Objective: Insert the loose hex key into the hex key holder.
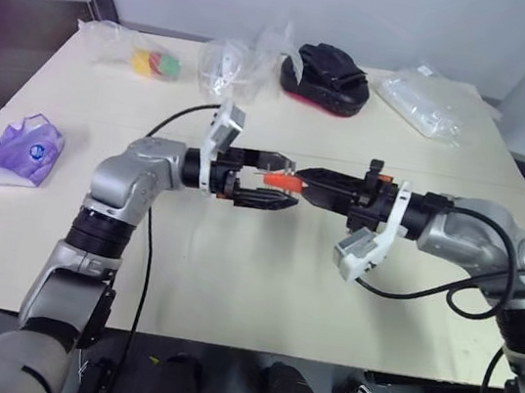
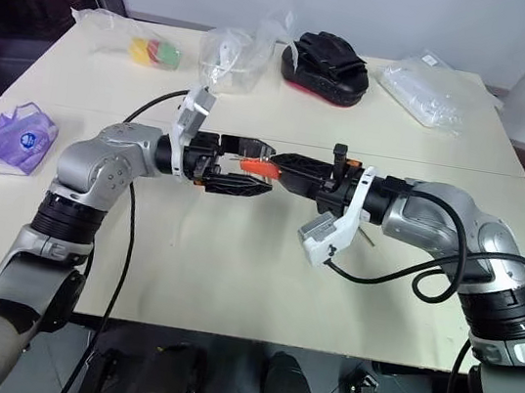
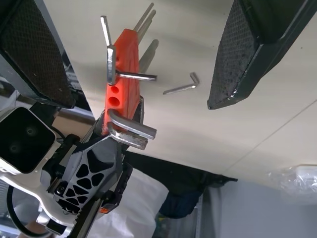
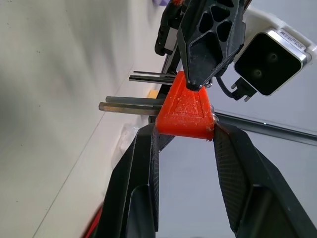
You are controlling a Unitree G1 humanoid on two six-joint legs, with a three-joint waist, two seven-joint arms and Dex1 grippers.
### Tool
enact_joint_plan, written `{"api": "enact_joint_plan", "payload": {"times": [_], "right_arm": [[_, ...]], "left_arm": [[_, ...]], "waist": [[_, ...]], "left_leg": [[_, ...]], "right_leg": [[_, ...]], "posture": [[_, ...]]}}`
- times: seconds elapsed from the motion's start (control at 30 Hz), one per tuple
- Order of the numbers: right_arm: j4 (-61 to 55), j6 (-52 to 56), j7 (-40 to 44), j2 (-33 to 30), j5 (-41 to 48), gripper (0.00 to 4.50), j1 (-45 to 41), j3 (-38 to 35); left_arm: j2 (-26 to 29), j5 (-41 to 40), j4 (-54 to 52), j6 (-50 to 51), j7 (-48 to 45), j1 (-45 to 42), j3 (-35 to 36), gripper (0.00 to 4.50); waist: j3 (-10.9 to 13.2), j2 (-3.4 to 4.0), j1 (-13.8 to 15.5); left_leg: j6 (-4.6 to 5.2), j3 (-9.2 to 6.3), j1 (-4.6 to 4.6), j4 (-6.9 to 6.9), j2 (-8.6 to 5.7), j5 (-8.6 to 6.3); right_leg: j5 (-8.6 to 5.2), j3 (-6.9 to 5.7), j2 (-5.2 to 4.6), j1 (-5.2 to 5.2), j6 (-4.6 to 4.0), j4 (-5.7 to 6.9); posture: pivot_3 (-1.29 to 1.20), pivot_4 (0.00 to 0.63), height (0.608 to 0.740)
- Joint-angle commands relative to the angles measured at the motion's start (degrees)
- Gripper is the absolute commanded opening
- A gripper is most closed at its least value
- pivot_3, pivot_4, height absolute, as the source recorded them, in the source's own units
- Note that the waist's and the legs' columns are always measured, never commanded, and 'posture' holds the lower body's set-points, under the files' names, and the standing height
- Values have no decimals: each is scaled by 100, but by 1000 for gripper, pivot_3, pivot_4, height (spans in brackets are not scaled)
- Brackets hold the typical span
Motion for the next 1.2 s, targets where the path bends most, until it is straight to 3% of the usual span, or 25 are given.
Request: {"api": "enact_joint_plan", "payload": {"times": [0.03, 0.27, 0.77, 1.0, 1.2], "right_arm": [[-191, 39, -10, 24, 153, 1007, -116, -236], [-248, 107, 49, 25, 176, 1007, -28, -204], [-321, 525, 390, -28, 516, 1007, 173, -170], [-325, 503, 559, -88, 531, 4406, 233, -187], [-361, 778, 712, -192, 600, 4483, 513, -338]], "left_arm": [[-26, -45, -163, -77, 27, -74, 73, 3635], [-43, -36, -98, -124, 31, -61, 108, 31], [-61, -33, -161, -160, 64, -5, 40, 31], [-43, -15, -146, -201, 43, 27, 31, 0], [-21, 47, -222, -283, 87, 71, 21, 0]], "waist": [[0, 0, 0], [0, 0, 0], [0, 0, 0], [0, 1, 0], [0, 1, 8]], "left_leg": [[0, 0, 0, 0, 0, 0], [0, 0, 0, 0, 0, 0], [0, 0, 0, 1, 0, 0], [0, 0, 1, 1, 0, 0], [0, -1, 1, 2, 0, 0]], "right_leg": [[0, 0, 0, 0, 0, 0], [0, 0, 0, 0, 0, 0], [0, 0, 0, 1, 0, 1], [0, 0, 0, 1, 0, 1], [0, -1, 0, 2, 0, 1]], "posture": [[0, 150, 740], [0, 150, 740], [0, 150, 740], [0, 150, 740], [0, 150, 740]]}}
